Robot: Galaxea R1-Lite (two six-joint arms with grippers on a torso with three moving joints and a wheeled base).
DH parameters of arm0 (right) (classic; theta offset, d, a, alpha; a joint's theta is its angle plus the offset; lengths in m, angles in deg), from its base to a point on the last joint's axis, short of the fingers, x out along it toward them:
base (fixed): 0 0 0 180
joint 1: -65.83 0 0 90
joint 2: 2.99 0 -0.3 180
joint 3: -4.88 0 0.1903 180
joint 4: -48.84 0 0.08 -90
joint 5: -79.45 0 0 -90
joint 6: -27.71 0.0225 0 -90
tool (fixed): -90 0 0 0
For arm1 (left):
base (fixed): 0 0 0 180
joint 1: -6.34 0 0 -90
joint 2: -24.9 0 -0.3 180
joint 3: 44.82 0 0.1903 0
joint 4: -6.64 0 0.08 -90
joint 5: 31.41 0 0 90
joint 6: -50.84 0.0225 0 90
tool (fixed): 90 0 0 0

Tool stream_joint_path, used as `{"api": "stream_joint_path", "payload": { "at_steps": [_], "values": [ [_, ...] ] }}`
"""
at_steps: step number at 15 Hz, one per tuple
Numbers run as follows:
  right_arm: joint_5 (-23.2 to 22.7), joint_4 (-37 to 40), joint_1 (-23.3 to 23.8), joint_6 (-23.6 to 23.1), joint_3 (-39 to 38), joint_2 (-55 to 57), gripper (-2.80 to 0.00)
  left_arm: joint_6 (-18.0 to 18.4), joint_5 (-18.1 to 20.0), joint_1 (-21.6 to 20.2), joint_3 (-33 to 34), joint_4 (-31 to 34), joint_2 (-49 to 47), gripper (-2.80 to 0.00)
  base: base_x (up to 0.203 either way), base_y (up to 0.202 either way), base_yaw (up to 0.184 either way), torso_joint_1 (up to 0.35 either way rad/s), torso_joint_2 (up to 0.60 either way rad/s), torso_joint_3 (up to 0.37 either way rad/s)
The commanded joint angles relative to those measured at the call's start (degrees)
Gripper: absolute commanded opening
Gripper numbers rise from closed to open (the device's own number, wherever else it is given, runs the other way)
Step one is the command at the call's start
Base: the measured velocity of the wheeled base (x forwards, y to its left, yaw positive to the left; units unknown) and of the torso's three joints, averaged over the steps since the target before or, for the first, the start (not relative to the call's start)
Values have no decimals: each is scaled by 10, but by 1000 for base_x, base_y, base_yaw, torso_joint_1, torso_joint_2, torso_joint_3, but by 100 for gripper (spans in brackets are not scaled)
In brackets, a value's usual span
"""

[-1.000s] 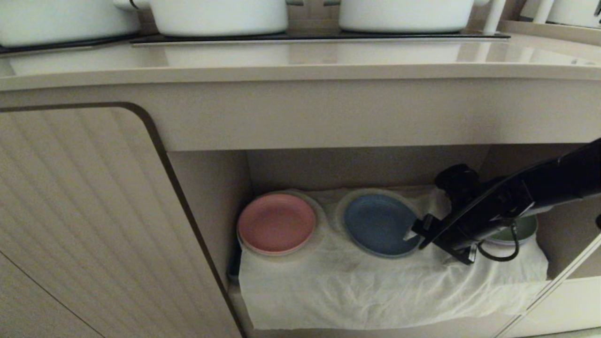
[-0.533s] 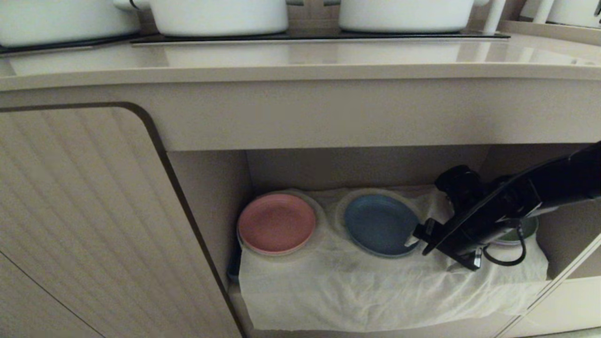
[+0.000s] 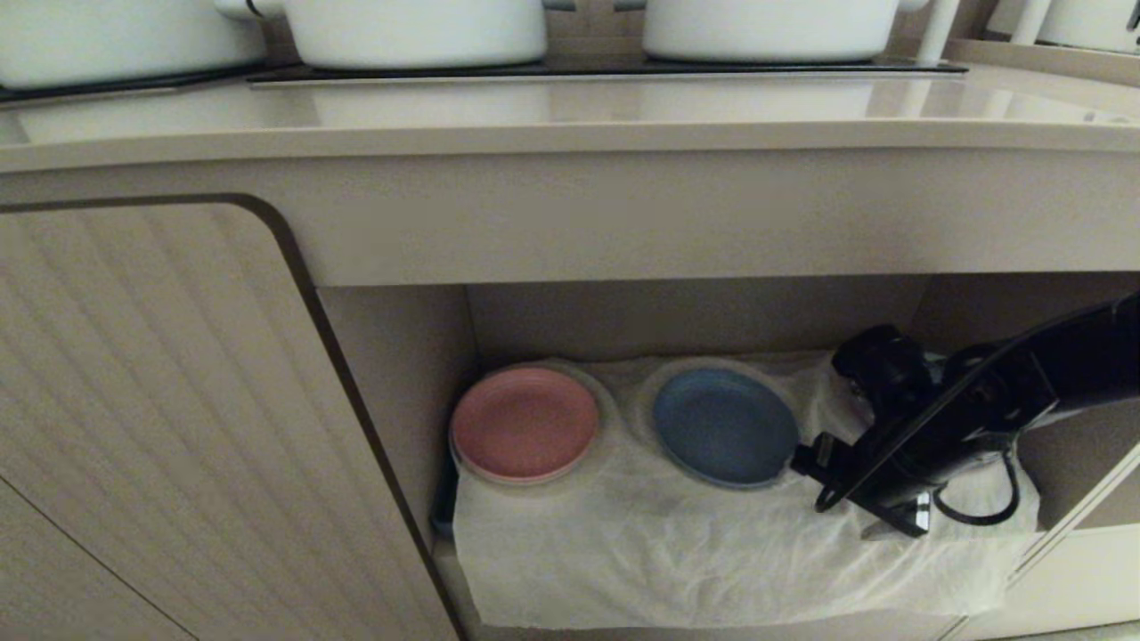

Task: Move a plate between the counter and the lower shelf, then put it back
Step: Put the plate in the cupboard, then pick up the plate in the cupboard

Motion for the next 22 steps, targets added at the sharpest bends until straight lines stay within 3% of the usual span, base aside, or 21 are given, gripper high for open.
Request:
{"api": "stream_joint_path", "payload": {
  "at_steps": [1, 4, 5, 22],
  "values": [
    [0, 0, 0, 3, -20, -19, 0, 0, 0, 0, 0, 0, 0, -280, 0, 0, 0, 0, 0, 0],
    [0, -1, 0, 2, -44, -38, 0, 0, 0, 0, 0, 0, 0, -280, 0, 0, 0, 0, 0, 0],
    [1, -1, 0, 2, -51, -44, -280, 0, 0, 0, 0, 0, 0, -280, 0, 0, 0, 0, 0, 0],
    [1, 6, 0, -34, -173, -157, -280, 0, 0, 0, 0, 0, 0, -280, 0, 0, 0, 0, 0, 0]
  ]
}}
